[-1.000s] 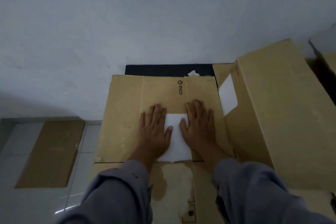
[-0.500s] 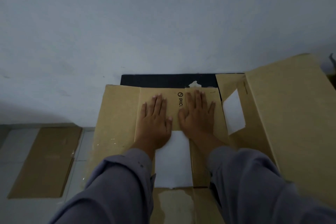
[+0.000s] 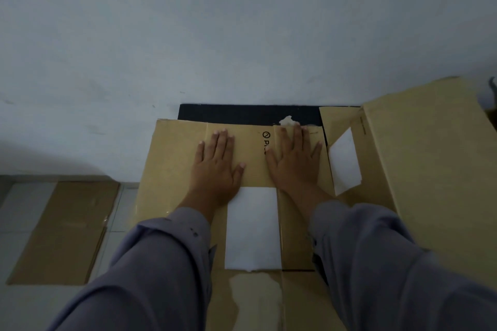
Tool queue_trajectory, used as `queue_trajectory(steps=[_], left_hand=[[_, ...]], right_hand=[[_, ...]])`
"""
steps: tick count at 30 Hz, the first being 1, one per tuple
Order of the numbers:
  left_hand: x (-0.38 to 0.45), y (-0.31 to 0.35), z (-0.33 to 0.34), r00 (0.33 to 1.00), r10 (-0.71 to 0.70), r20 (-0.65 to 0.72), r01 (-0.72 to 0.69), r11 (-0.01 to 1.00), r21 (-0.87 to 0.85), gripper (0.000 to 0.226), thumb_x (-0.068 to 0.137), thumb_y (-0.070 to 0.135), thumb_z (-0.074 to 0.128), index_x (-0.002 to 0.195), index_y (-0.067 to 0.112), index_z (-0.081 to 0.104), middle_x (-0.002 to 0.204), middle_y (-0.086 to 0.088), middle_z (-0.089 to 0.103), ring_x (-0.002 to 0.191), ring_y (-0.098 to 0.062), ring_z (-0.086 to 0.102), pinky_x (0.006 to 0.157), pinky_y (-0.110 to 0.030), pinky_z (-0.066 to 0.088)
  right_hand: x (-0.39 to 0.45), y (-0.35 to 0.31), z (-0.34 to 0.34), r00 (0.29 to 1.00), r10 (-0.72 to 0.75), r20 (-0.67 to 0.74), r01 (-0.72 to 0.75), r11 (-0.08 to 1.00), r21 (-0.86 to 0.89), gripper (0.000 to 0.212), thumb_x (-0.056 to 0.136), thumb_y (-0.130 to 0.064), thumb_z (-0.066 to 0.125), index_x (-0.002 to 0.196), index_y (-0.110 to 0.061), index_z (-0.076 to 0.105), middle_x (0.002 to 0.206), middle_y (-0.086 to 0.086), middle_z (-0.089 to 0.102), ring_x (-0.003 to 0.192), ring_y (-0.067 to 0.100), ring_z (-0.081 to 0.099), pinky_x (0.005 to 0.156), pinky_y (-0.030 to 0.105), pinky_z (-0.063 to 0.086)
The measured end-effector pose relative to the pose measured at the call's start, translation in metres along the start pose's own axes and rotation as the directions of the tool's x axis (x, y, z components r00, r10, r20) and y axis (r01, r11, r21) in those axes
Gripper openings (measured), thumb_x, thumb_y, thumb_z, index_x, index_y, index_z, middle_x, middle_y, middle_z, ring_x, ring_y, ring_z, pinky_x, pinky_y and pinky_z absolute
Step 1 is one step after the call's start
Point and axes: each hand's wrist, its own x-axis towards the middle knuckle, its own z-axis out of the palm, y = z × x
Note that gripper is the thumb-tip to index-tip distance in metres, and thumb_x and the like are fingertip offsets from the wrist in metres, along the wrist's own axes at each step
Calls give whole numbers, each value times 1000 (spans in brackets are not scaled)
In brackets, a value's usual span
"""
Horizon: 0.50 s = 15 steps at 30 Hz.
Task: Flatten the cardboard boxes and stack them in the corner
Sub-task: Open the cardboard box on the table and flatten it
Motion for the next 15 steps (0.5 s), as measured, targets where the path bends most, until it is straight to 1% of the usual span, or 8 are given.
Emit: queue_trajectory(steps=[2,4,7,9,11,13,15], left_hand=[[-14,5,0,1000,-7,24,8,1000,-8,86,83,59,-8,155,13,-3,162,-8,-9,149,-24,-10,121,-45,-2],[-38,6,0,999,26,30,-26,999,-19,86,84,61,-5,155,12,1,163,-9,-5,150,-25,-7,120,-46,0],[-78,2,3,998,56,34,-54,998,-39,84,89,62,3,155,10,11,162,-11,5,150,-27,3,119,-47,7],[-112,2,4,999,53,11,-53,998,-47,81,92,59,13,153,6,22,160,-14,15,148,-30,15,117,-50,17],[-146,4,9,999,43,-13,-44,997,-69,78,93,57,21,151,5,27,159,-14,20,147,-31,20,116,-52,22],[-176,3,14,999,31,-31,-33,997,-76,77,94,57,22,152,6,25,159,-13,18,147,-30,18,117,-51,19],[-196,0,18,998,24,-59,-29,996,-79,77,94,57,23,152,7,23,160,-12,16,148,-28,16,118,-49,15]], right_hand=[[-6,-4,-3,997,29,78,-31,999,18,67,97,-56,23,154,-29,1,163,7,-7,149,28,-8,119,55,-3],[-23,-8,-8,986,45,163,-50,998,24,68,97,-56,23,154,-28,-1,162,8,-12,148,29,-13,119,53,-6],[-62,-5,-11,979,20,203,-26,999,24,69,97,-56,23,154,-26,-2,162,7,-14,148,29,-15,119,51,-6],[-98,-3,-13,978,12,209,-14,1000,10,69,97,-57,20,154,-26,-3,162,6,-14,148,28,-15,119,51,-6],[-135,-1,-13,979,17,203,-18,1000,4,70,95,-61,15,154,-27,-1,162,5,-10,149,27,-13,119,52,-5],[-172,3,-12,985,9,172,-9,1000,0,75,90,-65,6,154,-28,3,163,6,-4,149,27,-10,119,52,-4],[-205,10,-8,995,-13,98,11,1000,22,76,89,-64,4,155,-27,11,163,7,4,150,26,-4,120,51,-2]])
